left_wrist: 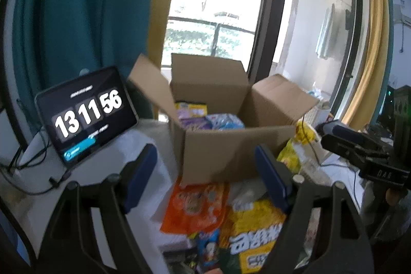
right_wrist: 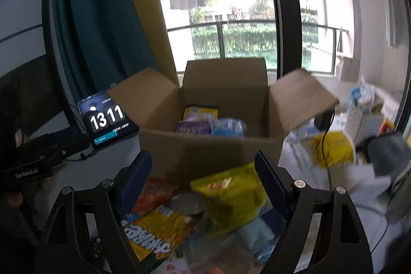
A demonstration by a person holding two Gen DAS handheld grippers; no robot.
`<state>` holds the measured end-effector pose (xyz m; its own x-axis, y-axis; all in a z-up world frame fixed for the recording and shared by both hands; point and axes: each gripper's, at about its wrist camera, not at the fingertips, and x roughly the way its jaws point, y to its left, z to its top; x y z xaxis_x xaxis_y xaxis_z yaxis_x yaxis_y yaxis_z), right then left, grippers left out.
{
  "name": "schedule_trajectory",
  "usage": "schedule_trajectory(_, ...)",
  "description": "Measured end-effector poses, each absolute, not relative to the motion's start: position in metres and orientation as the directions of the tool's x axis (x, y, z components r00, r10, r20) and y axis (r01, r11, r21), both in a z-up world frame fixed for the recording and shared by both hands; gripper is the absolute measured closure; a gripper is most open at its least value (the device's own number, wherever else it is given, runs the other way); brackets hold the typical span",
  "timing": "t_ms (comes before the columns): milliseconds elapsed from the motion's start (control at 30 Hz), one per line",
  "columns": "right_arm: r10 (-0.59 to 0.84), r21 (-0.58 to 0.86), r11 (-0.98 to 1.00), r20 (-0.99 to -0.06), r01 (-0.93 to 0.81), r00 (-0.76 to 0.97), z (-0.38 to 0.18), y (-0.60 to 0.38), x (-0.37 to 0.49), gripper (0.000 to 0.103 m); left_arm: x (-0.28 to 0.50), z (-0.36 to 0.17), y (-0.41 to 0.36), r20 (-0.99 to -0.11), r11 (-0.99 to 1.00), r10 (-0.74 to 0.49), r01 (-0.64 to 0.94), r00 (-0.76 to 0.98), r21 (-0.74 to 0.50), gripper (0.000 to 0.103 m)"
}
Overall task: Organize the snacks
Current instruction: 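Move both open tools back to the snack pile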
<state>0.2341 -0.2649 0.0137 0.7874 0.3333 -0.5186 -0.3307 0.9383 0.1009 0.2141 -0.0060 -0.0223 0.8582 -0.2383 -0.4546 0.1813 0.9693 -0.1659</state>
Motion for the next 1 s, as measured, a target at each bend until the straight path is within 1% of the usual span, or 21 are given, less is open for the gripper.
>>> schedule_trajectory(100,0.341,0.119,0.935,-0.551,-0.333,0.762,-0.001,-0.262,0.23,0.018,0.207,-0.04,0.001,-0.485,0.971,-0.227,0.158,0.844,-0.179,0.023)
schedule_trajectory(300,0.343,0.144,0.934,-0.624,-0.327,0.703,-0.036,-0.253,0.225,0.018,0.205,-0.087,0.007,-0.582,0.974,-0.211,0.122,0.785,-0.189,0.023)
schedule_trajectory(500,0.344,0.153,0.93,-0.68,-0.333,0.647,-0.062,-0.241,0.22,0.018,0.206,-0.124,0.0,-0.647,0.976,-0.215,0.133,0.731,-0.173,0.023)
schedule_trajectory(833,0.362,0.19,0.921,-0.74,-0.34,0.567,-0.094,-0.227,0.224,0.019,0.218,-0.145,-0.009,-0.709,0.975,-0.223,0.144,0.669,-0.172,0.023)
schedule_trajectory(1000,0.399,0.232,0.905,-0.755,-0.357,0.52,-0.101,-0.222,0.234,0.024,0.225,-0.157,-0.013,-0.748,0.975,-0.221,0.152,0.626,-0.161,0.023)
